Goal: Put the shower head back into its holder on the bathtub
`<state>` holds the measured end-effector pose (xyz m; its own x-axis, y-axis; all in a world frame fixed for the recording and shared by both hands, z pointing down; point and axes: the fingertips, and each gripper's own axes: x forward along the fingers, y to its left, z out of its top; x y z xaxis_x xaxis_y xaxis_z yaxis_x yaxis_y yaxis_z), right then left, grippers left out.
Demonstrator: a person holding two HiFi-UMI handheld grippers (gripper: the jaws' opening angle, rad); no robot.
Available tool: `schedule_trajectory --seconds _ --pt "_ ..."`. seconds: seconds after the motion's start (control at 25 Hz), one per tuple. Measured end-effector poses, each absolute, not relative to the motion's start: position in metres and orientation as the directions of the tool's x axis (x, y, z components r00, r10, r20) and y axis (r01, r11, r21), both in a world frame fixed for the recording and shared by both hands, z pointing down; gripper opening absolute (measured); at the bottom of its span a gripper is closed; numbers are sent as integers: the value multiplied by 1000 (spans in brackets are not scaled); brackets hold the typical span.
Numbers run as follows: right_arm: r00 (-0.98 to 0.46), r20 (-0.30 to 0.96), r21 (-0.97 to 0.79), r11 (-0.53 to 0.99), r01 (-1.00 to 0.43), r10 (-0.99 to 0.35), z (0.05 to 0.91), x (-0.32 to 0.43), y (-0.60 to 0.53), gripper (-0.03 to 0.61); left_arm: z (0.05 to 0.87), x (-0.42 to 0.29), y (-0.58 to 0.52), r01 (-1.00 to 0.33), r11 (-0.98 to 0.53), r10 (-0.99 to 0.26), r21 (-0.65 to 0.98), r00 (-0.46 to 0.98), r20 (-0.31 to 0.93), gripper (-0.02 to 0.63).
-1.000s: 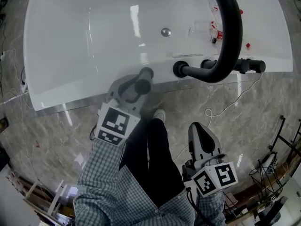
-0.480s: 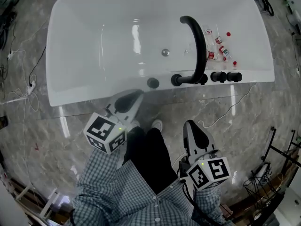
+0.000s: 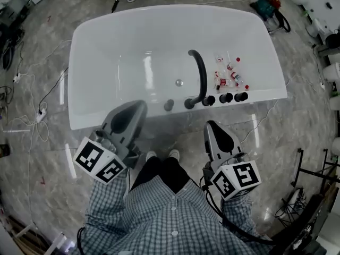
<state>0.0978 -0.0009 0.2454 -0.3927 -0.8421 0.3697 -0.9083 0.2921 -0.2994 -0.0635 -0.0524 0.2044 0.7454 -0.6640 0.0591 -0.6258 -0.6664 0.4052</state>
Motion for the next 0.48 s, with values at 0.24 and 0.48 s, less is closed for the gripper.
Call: schedule_trajectory --seconds 0.24,0.48 --pt "-364 242 -237 309 -921 -899 175 100 -7 28 132 -79 -18 -614 -722 -643 320 765 16 11" --pt "-375 165 -202 341 -918 -912 142 87 -3 28 108 -89 7 -622 -736 -643 268 766 12 11"
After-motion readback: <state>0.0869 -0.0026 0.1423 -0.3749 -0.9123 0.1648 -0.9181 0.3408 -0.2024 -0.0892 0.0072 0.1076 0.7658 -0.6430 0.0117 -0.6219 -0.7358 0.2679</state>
